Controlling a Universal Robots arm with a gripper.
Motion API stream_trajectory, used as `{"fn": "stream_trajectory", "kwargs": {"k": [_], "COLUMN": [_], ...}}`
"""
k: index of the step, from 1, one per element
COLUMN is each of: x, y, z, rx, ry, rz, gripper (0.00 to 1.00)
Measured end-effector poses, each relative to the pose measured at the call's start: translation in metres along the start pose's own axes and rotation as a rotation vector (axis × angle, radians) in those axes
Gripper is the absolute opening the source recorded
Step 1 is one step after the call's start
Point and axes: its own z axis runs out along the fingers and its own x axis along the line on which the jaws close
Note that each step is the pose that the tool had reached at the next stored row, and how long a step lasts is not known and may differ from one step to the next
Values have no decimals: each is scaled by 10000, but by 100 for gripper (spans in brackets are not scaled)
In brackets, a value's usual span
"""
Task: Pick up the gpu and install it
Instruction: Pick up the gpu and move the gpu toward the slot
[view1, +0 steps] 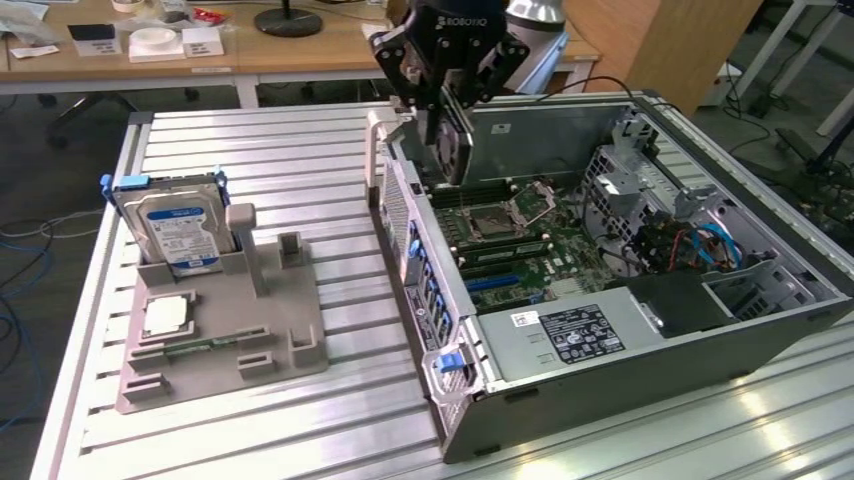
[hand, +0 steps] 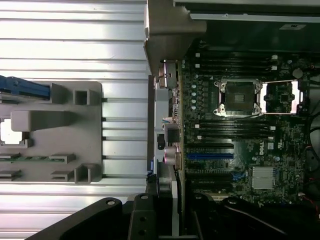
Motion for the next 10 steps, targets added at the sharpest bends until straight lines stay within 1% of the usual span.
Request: {"fn": "stream_trajectory", "kwargs": {"k": [4, 10], "x": [-125, -342], "y": [1, 2], "z": [1, 2], "rx": [1, 0], "ry": [1, 1], "rz": [-7, -19], "gripper": [28, 28]}}
